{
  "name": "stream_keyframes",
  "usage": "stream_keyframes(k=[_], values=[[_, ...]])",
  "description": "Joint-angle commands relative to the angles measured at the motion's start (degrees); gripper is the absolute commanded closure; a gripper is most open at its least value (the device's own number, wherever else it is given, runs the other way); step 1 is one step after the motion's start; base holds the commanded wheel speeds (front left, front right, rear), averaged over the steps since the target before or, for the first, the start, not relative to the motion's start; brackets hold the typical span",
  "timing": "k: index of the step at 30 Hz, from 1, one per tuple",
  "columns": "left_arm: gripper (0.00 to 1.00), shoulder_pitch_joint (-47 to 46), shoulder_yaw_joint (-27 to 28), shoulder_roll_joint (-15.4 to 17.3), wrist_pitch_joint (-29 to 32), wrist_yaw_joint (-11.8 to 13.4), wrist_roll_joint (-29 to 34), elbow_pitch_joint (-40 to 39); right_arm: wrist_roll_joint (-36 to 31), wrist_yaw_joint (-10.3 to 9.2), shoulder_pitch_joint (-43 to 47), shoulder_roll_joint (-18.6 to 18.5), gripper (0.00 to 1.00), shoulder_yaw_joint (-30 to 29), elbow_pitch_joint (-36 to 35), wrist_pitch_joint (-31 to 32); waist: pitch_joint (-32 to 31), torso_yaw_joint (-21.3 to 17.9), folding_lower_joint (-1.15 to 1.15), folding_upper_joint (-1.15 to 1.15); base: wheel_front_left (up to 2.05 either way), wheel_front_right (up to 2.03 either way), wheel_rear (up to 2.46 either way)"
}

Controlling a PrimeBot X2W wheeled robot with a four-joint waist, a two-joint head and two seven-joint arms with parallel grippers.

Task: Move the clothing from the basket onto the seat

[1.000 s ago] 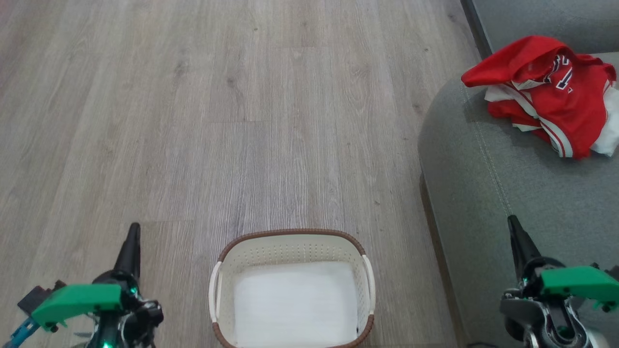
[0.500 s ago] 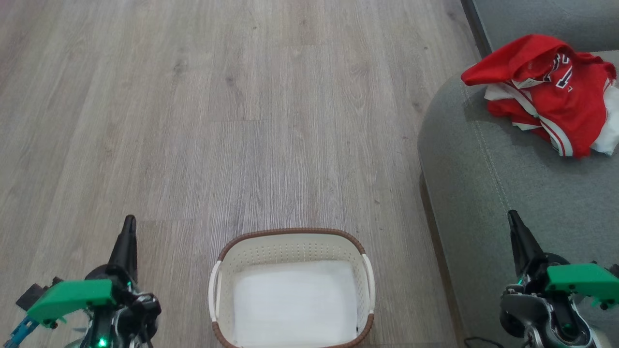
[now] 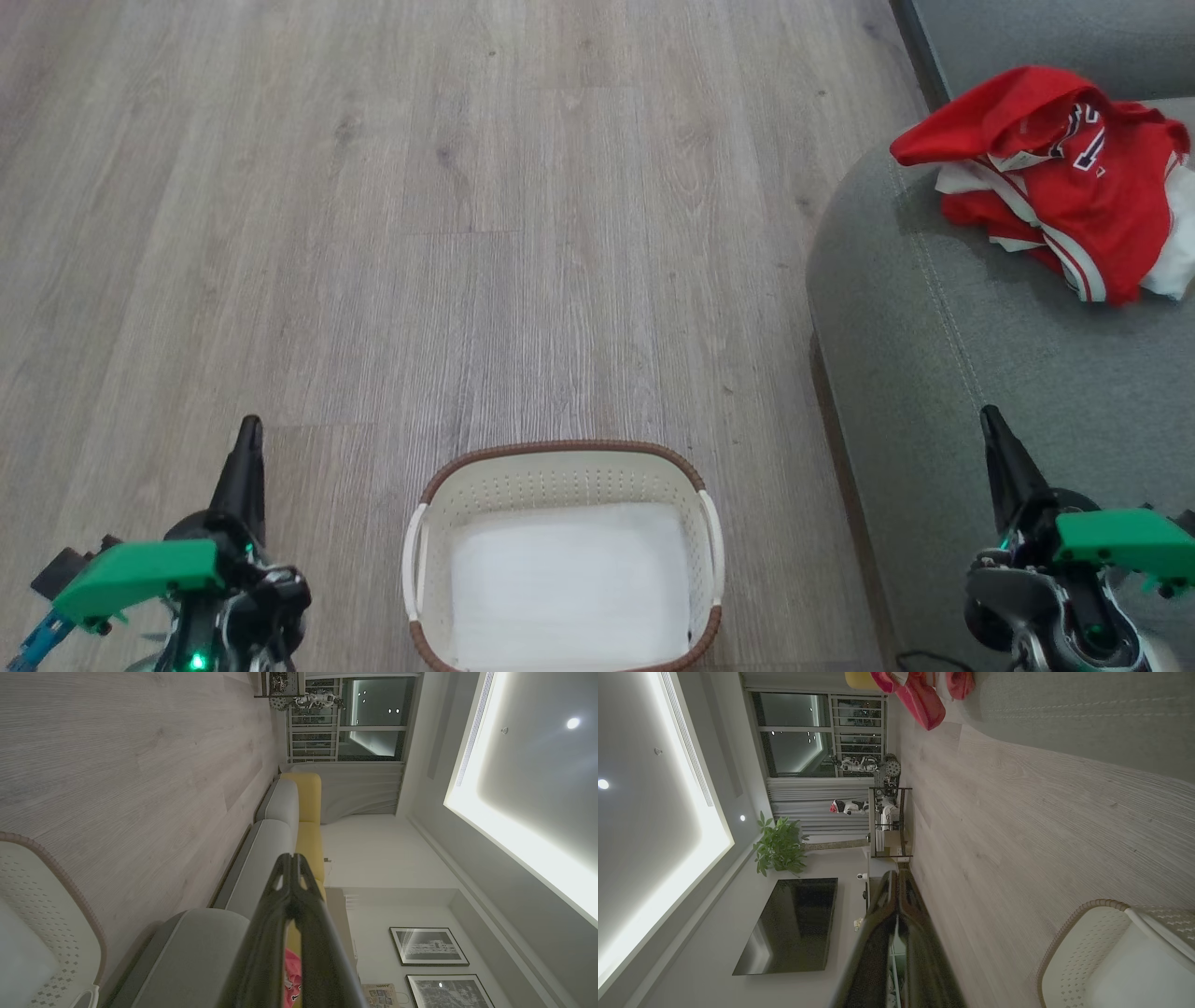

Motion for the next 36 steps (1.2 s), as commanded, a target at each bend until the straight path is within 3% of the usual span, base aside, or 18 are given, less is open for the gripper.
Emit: stream_keyframes(k=[1, 36], values=[[1.00, -2.83, 2.10, 0.49, 0.47, -0.37, -0.12, -1.56, 0.33, 0.47, -3.06, -0.31, 1.00, 1.01, -2.23, 0.17, 0.00, 0.00, 0.00, 0.00, 0.00, 0.00, 0.00], [1.00, -2.83, 2.12, 0.47, 0.48, -0.37, -0.10, -1.56, 0.33, 0.47, -3.06, -0.31, 1.00, 1.02, -2.23, 0.17, 0.00, 0.00, 0.00, 0.00, 0.00, 0.00, 0.00]])
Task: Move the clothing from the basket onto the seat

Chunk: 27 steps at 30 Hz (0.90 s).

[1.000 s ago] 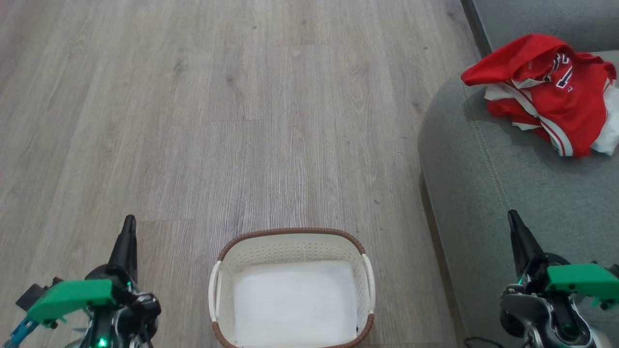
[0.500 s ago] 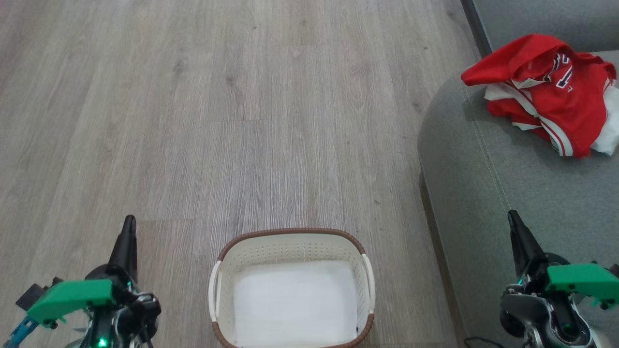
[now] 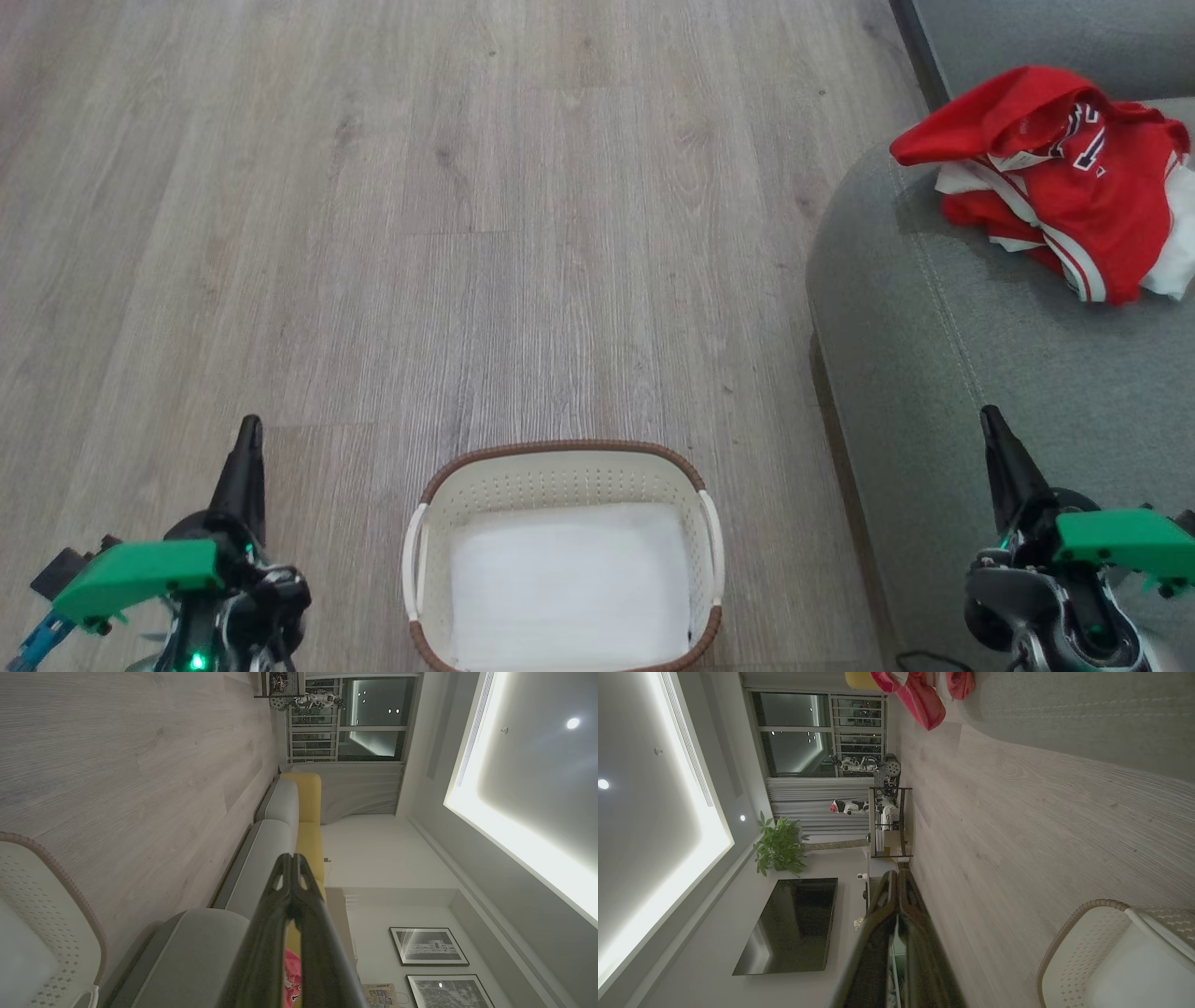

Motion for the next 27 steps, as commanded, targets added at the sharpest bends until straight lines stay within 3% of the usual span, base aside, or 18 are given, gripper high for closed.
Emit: stream_keyframes(k=[1, 27], values=[[1.00, -2.83, 2.11, 0.48, 0.48, -0.37, -0.10, -1.56, 0.33, 0.47, -3.05, -0.31, 1.00, 1.03, -2.23, 0.17, 0.00, 0.00, 0.00, 0.00, 0.00, 0.00, 0.00], [1.00, -2.83, 2.12, 0.48, 0.49, -0.37, -0.09, -1.57, 0.33, 0.47, -3.05, -0.31, 1.00, 1.03, -2.23, 0.17, 0.00, 0.00, 0.00, 0.00, 0.00, 0.00, 0.00]])
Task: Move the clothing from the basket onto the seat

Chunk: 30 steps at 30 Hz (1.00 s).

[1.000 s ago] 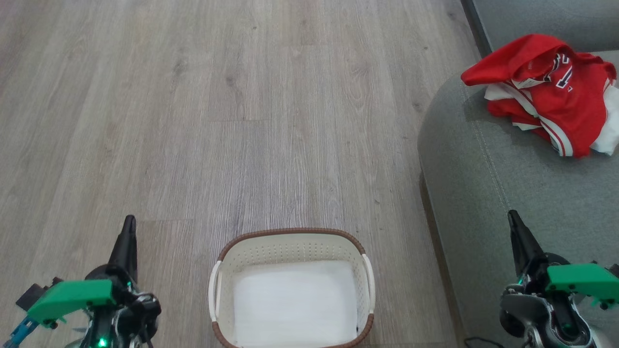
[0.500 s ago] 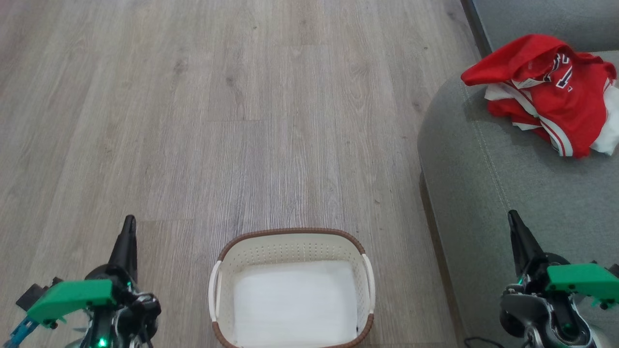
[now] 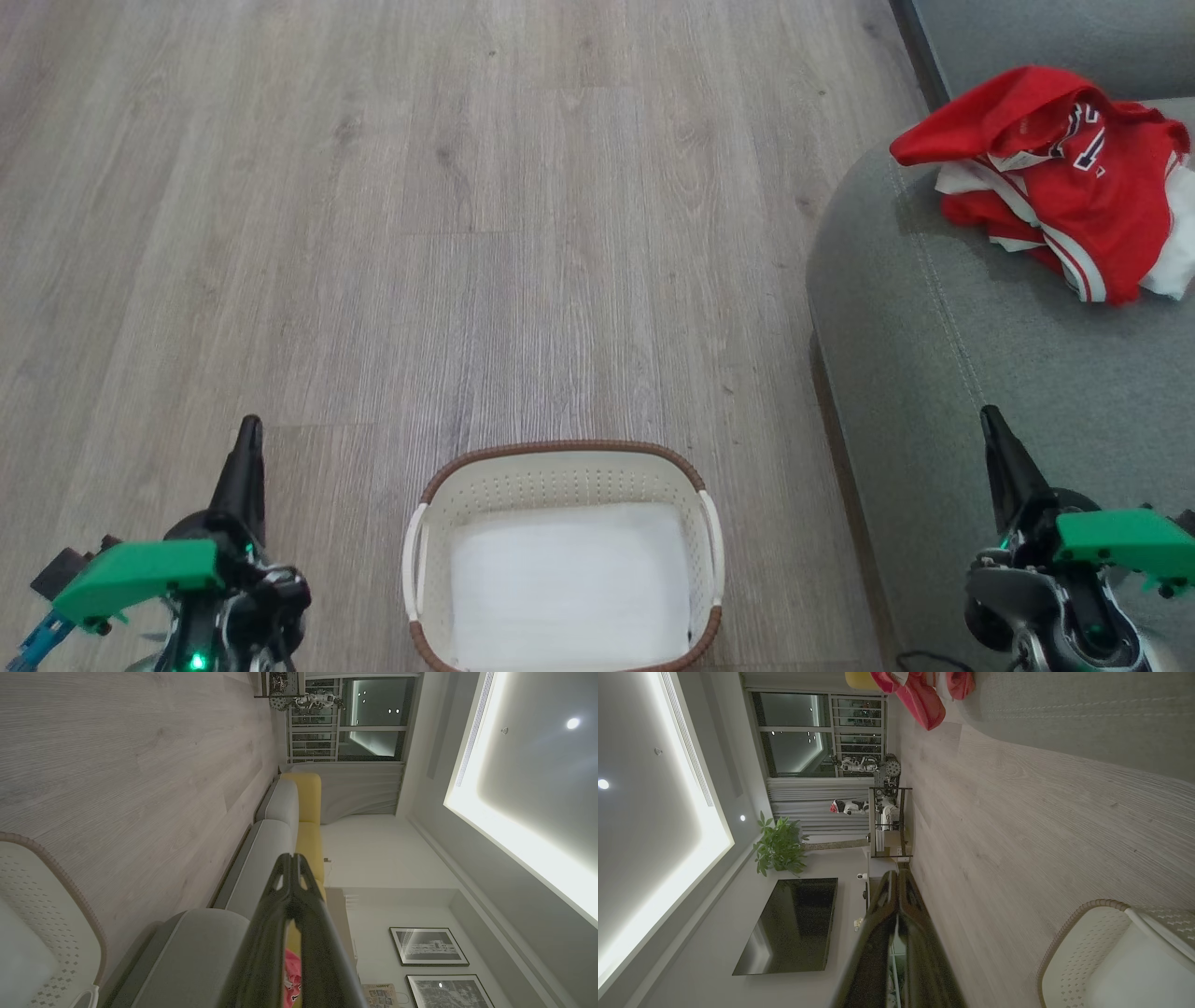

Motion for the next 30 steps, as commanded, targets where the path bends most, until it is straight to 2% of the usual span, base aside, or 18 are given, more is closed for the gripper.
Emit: stream_keyframes(k=[1, 30], values=[[1.00, -2.83, 2.11, 0.49, 0.48, -0.37, -0.09, -1.57, 0.33, 0.47, -3.04, -0.31, 1.00, 1.03, -2.23, 0.17, 0.00, 0.00, 0.00, 0.00, 0.00, 0.00, 0.00], [1.00, -2.83, 2.11, 0.48, 0.49, -0.37, -0.09, -1.57, 0.34, 0.47, -3.04, -0.31, 1.00, 1.03, -2.23, 0.17, 0.00, 0.00, 0.00, 0.00, 0.00, 0.00, 0.00]])
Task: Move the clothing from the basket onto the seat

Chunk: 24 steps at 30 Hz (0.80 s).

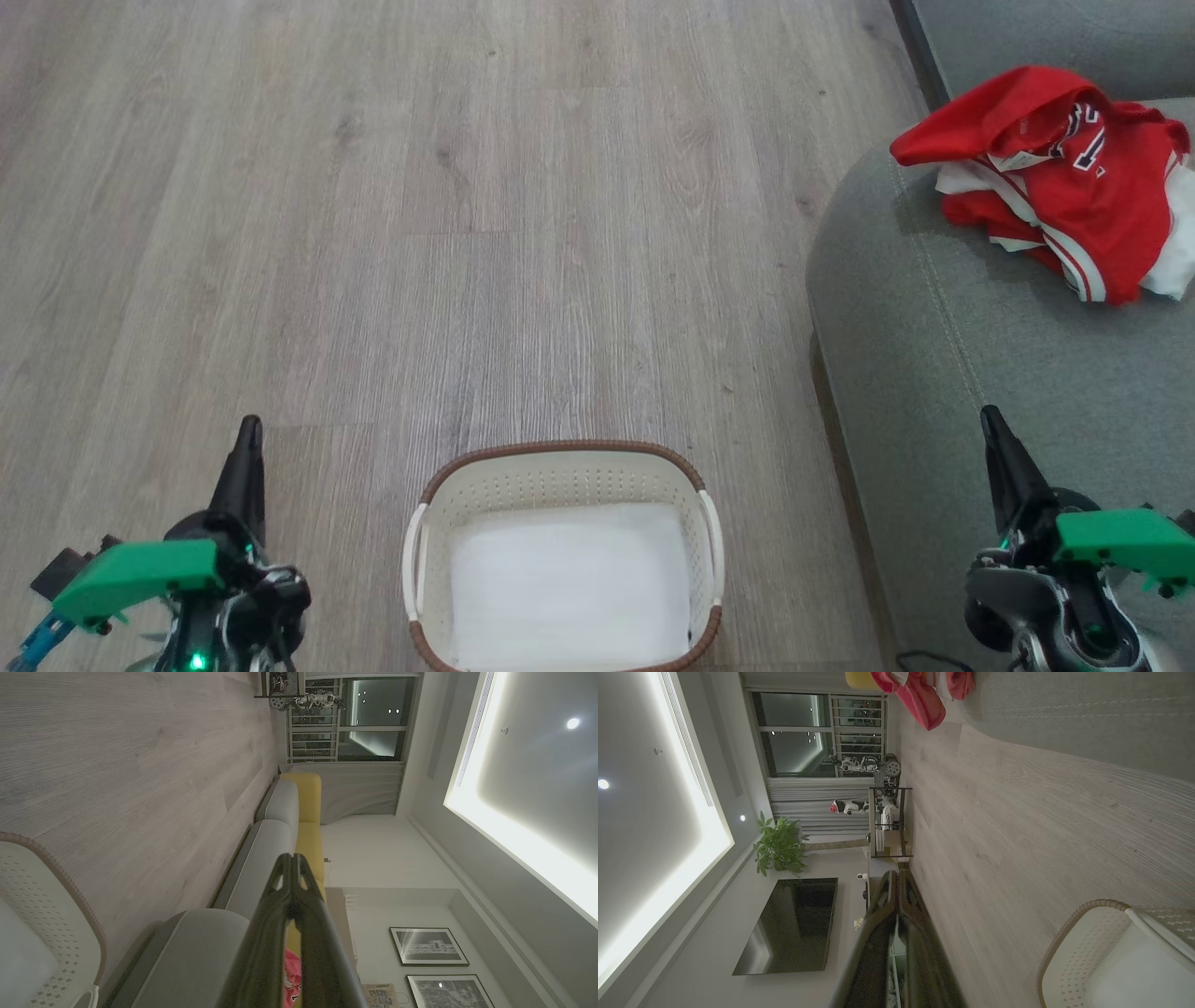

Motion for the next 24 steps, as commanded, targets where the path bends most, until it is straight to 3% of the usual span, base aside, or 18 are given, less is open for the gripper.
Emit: stream_keyframes(k=[1, 24], values=[[1.00, -2.83, 2.10, 0.49, 0.49, -0.37, -0.09, -1.57, 0.34, 0.47, -3.04, -0.31, 1.00, 1.03, -2.23, 0.17, 0.00, 0.00, 0.00, 0.00, 0.00, 0.00, 0.00], [1.00, -2.83, 2.11, 0.49, 0.49, -0.37, -0.08, -1.57, 0.34, 0.47, -3.04, -0.31, 1.00, 1.03, -2.23, 0.17, 0.00, 0.00, 0.00, 0.00, 0.00, 0.00, 0.00]])
